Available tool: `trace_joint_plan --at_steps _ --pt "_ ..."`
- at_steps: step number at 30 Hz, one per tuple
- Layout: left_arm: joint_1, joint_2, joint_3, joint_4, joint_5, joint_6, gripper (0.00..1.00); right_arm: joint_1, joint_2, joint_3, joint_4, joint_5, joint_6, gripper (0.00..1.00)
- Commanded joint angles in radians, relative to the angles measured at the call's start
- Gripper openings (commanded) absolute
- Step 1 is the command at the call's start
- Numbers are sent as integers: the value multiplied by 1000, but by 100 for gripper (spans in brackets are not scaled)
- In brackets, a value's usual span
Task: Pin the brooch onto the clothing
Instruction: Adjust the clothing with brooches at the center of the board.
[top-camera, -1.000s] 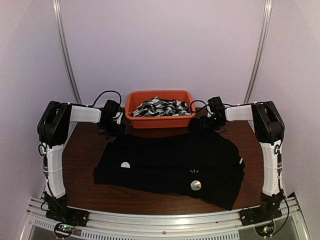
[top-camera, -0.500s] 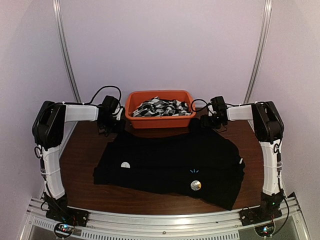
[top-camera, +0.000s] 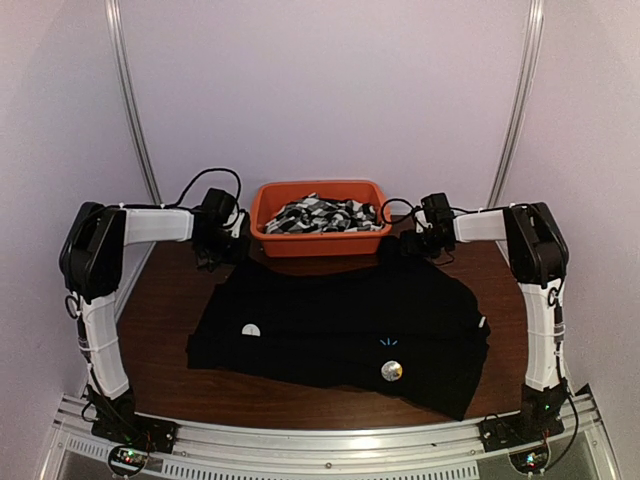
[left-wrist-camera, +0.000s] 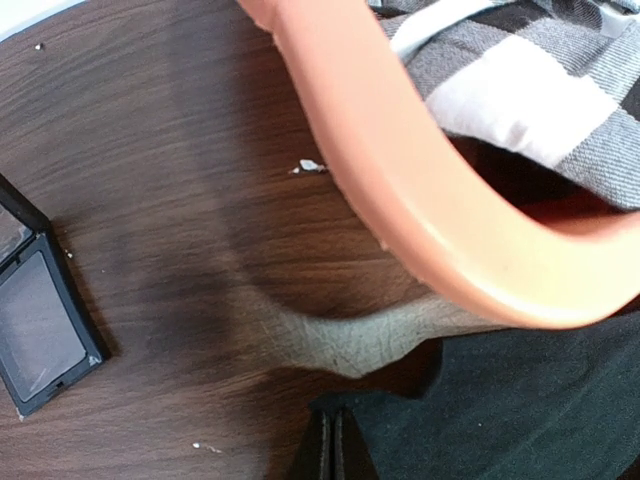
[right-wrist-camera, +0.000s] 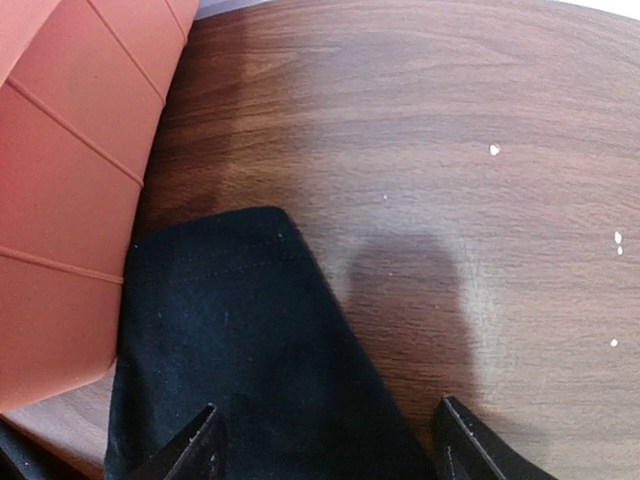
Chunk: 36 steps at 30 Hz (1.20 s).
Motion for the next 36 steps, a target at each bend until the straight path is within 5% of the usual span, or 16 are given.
trace_joint_plan --at_steps 1,7,16,21,36 --pt "-5 -44 -22 10 8 -11 0 10 -25 -63 -139 50 52 60" --pt "-5 -67 -17 15 35 -17 0 11 -187 -161 -105 22 103 64" --pt "-5 -109 -3 1 73 -18 0 15 -334 -164 -173 199 54 92" --pt "-5 -125 -14 1 80 -20 0 14 -312 -151 -165 205 82 76" --pt "-5 -131 -46 23 90 -29 0 31 -51 -23 -169 189 113 78"
